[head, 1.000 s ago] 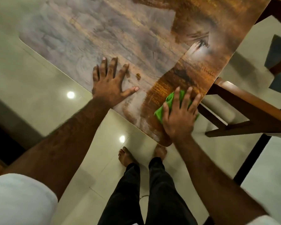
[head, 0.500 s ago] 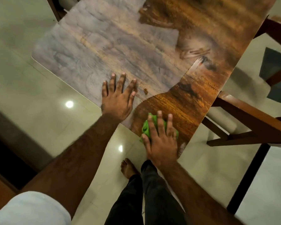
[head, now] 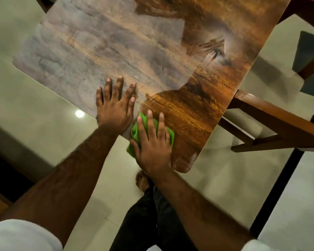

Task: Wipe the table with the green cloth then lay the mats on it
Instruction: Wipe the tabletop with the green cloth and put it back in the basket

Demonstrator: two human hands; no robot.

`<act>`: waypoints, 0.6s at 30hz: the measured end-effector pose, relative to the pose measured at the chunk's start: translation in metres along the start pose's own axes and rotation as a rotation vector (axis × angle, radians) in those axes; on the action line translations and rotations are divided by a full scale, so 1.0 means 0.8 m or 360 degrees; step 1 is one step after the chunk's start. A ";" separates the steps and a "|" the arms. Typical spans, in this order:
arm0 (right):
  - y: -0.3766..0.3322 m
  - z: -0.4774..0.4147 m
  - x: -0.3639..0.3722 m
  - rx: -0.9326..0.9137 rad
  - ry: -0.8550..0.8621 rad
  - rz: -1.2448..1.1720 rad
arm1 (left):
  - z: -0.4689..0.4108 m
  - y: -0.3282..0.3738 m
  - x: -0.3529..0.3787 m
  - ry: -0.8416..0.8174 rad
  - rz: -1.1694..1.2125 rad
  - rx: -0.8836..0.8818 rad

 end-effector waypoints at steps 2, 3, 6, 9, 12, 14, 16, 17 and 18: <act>0.033 0.049 -0.005 0.0006 0.0001 0.0042 | -0.001 -0.001 -0.001 0.0007 0.0013 -0.0011; 0.055 0.068 -0.012 0.0038 0.0005 0.0080 | -0.001 -0.001 0.000 0.0001 0.0020 -0.0015; 0.124 0.097 -0.042 0.0146 -0.0011 0.0126 | -0.001 0.000 0.000 -0.0022 0.0044 -0.0014; 0.162 0.092 -0.063 0.0285 -0.0006 0.0100 | -0.003 -0.003 0.003 -0.0029 0.0030 -0.0014; 0.144 0.061 -0.065 0.0429 0.0077 0.0133 | -0.005 -0.008 0.003 -0.0031 0.0133 -0.0029; 0.106 0.026 -0.052 0.0365 0.0063 0.0132 | -0.006 -0.015 -0.002 0.0002 0.0285 -0.0072; 0.055 -0.012 -0.031 0.0214 0.0023 0.0086 | -0.007 -0.019 -0.005 -0.0008 0.0378 -0.0112; 0.025 -0.031 -0.019 0.0137 0.0004 0.0062 | -0.008 -0.020 -0.005 -0.0031 0.0409 -0.0125; -0.003 -0.047 -0.006 0.0057 -0.0021 0.0041 | -0.008 -0.021 -0.005 -0.0061 0.0436 -0.0133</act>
Point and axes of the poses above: each hand's wrist, its own z-axis away from the middle knuckle, its own x-axis out of the palm, y = z × x, the point moved 8 cm from there along -z, towards the middle knuckle, and after that the axes turned 15 degrees about -z, right-handed, at the moved point
